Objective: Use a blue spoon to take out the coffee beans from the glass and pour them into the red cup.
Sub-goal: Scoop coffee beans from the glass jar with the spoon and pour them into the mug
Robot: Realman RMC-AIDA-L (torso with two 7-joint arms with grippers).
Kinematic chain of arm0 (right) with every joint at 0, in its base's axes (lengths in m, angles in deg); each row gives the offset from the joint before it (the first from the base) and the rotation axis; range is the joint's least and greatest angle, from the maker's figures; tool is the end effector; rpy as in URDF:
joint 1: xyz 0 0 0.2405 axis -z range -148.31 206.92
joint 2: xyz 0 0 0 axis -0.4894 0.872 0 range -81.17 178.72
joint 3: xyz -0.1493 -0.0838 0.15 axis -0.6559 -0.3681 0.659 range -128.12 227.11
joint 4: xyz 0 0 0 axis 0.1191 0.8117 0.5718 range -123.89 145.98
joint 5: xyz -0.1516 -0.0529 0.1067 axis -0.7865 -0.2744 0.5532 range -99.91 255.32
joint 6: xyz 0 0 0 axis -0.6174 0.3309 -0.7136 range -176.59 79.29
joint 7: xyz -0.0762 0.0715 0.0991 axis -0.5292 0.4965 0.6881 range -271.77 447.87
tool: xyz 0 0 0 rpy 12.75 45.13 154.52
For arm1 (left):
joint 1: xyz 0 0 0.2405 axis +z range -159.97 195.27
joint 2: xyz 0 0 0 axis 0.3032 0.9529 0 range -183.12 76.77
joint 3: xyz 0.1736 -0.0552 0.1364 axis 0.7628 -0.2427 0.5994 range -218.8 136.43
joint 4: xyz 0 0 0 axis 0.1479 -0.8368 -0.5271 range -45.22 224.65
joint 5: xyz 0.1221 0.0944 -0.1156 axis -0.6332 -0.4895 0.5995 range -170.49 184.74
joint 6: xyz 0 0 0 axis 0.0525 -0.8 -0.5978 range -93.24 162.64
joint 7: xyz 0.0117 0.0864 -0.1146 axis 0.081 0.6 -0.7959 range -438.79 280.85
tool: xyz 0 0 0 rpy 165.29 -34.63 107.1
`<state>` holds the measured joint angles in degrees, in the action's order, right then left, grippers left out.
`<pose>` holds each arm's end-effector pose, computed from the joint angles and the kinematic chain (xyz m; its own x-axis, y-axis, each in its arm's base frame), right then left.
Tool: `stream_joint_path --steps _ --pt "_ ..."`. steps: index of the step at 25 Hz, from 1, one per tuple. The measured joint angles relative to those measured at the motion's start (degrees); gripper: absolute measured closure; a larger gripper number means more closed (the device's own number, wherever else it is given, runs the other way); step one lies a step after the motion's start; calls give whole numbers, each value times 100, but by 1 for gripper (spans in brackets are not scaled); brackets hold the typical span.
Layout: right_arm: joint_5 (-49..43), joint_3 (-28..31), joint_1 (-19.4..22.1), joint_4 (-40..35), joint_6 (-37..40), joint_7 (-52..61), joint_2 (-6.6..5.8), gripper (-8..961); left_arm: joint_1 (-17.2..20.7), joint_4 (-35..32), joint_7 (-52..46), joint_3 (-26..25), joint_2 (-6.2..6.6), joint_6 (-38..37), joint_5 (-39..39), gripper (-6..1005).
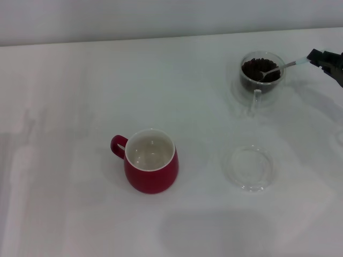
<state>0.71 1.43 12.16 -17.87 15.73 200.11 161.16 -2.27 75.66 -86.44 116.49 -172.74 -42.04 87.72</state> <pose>0.3303 0.3063 0.0791 -0.0854 -0.4876 -0.8689 -0.9844 -0.0933 0.1491 -0.2984 0.2754 0.0065 0.6012 -0.1068 0.7919 0.7927 -0.0450 -0.6079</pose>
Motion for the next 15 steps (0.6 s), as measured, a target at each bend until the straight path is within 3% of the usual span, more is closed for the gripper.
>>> stream_joint_path --steps 15 --pt "63 170 -17 0 -79 240 24 781 85 10 0 0 4 17 0 111"
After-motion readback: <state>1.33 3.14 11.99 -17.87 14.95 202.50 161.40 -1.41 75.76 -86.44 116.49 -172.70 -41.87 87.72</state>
